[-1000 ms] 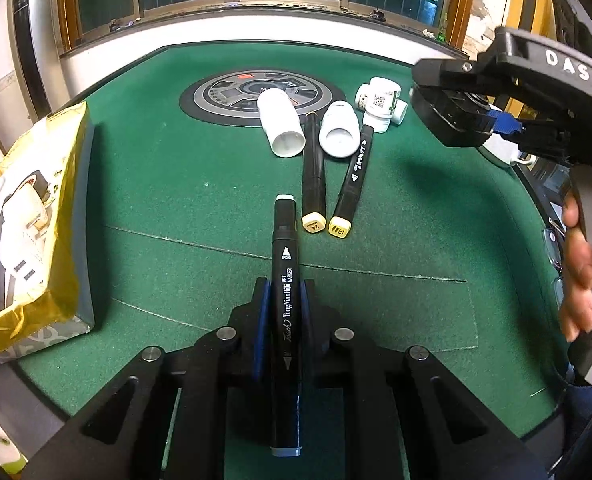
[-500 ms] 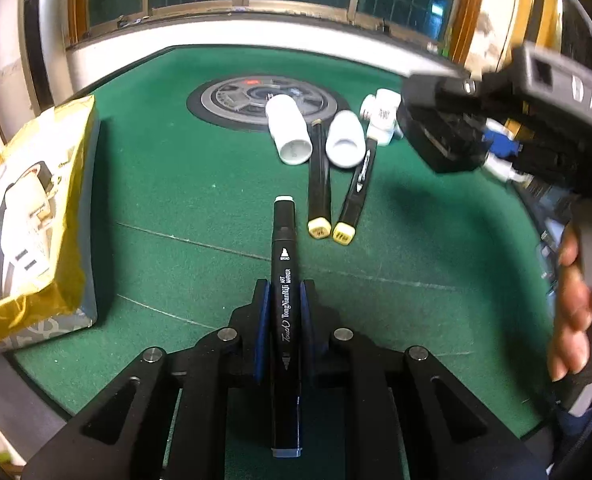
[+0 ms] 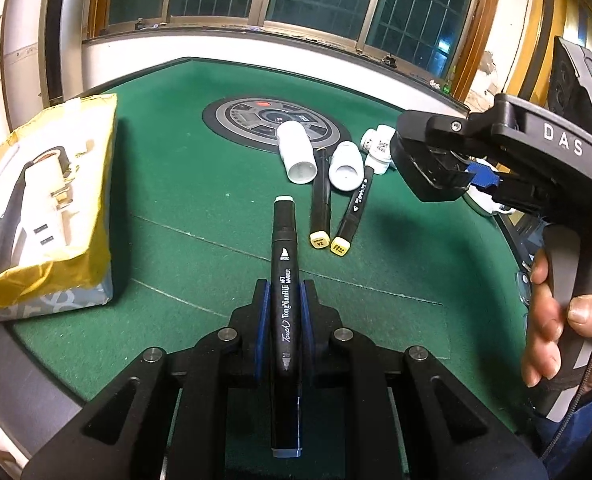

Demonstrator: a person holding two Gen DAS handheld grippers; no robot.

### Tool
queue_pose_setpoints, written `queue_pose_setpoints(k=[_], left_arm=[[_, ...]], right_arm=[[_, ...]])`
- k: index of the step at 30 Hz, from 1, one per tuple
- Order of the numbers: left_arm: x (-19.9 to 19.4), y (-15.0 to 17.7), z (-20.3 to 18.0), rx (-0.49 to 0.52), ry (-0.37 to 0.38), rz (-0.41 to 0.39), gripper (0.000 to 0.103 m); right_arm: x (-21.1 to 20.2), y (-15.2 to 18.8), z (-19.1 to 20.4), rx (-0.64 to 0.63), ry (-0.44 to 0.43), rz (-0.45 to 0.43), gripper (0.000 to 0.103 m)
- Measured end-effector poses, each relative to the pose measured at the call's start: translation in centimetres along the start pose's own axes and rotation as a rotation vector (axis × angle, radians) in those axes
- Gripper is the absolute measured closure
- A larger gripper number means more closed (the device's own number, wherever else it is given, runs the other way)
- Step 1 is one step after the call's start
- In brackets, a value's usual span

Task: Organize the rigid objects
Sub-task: 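Carry the black marker and black plastic part over the tray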

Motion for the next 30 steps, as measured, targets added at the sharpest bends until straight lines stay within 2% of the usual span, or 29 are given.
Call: queue_pose_setpoints(k=[13,30], left_arm=[[-4.1,-0.8,1.9,-0.059,-0.018,-0.079,0.091],[-6.6,-2.9,5.2,-0.154,0.012,-0.170,0.091]], right_arm=[[-0.2,1.0,2.7,-0.052,-0.041,0.001,0.040],[-0.3,1.2,3.7,-0.079,-0.055,-0.011,0.040]])
Point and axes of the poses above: each gripper's, at about its wrist camera, not at the fingertips, and x roughly the way its jaws point, z to its left, y to its underside, the point moved 7 cm from there along x, roughly the way its jaws point, and after that the axes turned 1 degree about y, right-handed, at the moved point
